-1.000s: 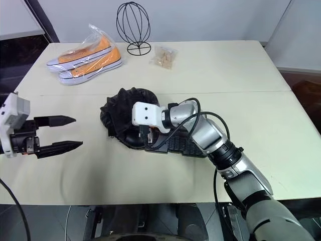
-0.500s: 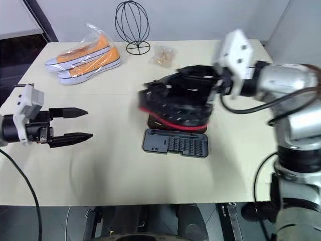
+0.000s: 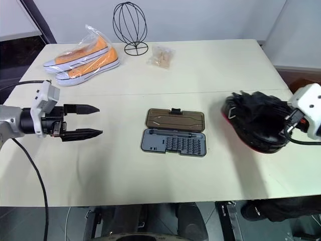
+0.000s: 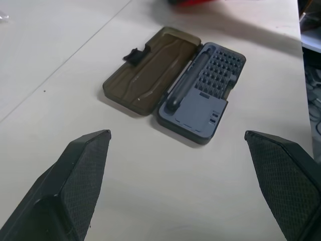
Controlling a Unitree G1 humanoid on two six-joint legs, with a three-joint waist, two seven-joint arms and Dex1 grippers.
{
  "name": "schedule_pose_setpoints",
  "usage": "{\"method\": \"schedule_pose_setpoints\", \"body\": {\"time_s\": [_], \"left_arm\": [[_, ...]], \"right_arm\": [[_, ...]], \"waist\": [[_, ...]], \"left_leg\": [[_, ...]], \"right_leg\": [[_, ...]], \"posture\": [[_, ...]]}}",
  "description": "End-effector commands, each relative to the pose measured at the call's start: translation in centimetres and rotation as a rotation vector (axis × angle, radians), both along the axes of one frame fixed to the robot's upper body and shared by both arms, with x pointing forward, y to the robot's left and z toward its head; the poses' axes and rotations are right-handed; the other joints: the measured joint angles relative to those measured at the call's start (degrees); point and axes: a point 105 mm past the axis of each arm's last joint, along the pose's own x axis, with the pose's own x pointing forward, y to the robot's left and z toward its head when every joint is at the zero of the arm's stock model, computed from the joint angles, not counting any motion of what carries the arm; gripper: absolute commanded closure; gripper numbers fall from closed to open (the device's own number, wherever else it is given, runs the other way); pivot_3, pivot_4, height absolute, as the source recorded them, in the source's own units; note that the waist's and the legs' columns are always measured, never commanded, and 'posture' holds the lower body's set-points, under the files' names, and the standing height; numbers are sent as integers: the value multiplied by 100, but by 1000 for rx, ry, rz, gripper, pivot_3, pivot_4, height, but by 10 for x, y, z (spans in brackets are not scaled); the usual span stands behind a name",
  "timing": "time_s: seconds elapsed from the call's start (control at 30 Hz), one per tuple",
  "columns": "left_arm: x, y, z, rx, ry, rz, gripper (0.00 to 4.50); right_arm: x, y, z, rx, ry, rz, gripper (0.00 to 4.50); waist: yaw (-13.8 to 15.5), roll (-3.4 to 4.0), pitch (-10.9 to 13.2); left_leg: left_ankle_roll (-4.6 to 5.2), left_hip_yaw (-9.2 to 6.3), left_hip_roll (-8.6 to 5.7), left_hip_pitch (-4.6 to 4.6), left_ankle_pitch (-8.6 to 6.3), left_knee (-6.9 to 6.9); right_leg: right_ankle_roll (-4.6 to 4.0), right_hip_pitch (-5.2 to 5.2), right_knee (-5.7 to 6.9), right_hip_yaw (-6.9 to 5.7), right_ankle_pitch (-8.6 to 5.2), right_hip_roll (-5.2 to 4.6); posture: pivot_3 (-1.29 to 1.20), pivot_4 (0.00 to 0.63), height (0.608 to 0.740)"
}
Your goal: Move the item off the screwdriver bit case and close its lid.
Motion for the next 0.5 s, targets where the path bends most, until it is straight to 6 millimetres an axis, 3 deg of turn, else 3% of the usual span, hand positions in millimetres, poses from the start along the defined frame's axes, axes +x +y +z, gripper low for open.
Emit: {"method": "schedule_pose_setpoints", "body": {"time_s": [0.03, 0.1, 0.2, 0.27, 0.4, 0.5], "left_arm": [[-1, -2, 7, -4, -37, -15, 0], [-2, -3, 7, -9, -34, -18, 0], [-5, -5, 6, -10, -27, -28, 0], [-6, -6, 6, -10, -25, -32, 0], [-13, -11, 5, -8, -17, -46, 0], [-19, -15, 7, -7, -16, -58, 0]], "right_arm": [[-8, -23, -15, -69, -4, -74, 4386], [-11, -27, -32, -6, 37, -99, 4386], [-14, -21, -42, 82, 94, -82, 3424], [-13, -19, -39, 96, 100, -82, 2350], [-12, 1, 0, 142, 145, 23, 352], [-7, 46, 37, 318, 194, 261, 352]], "waist": [[19, -1, -1], [23, -3, -1], [8, 0, -2], [-20, 0, -2], [-32, 18, 0], [-74, 18, 1]], "left_leg": [[0, 1, 1, -1, 0, 0], [0, 1, 1, -1, 0, 1], [0, 0, 4, 1, 0, 3], [0, -5, 11, 6, 0, 2], [0, -5, 13, 14, 0, 2], [0, -4, 17, 18, 0, 2]], "right_leg": [[0, 0, 0, 0, 0, -2], [0, 2, -2, 0, 0, -3], [0, 4, 0, 3, 0, -4], [0, 4, 3, 5, 0, 1], [0, 5, 6, 11, 0, 3], [0, 6, 7, 13, 0, 5]], "posture": [[0, 150, 740], [0, 150, 740], [0, 150, 740], [0, 150, 740], [0, 150, 740], [0, 150, 740]]}}
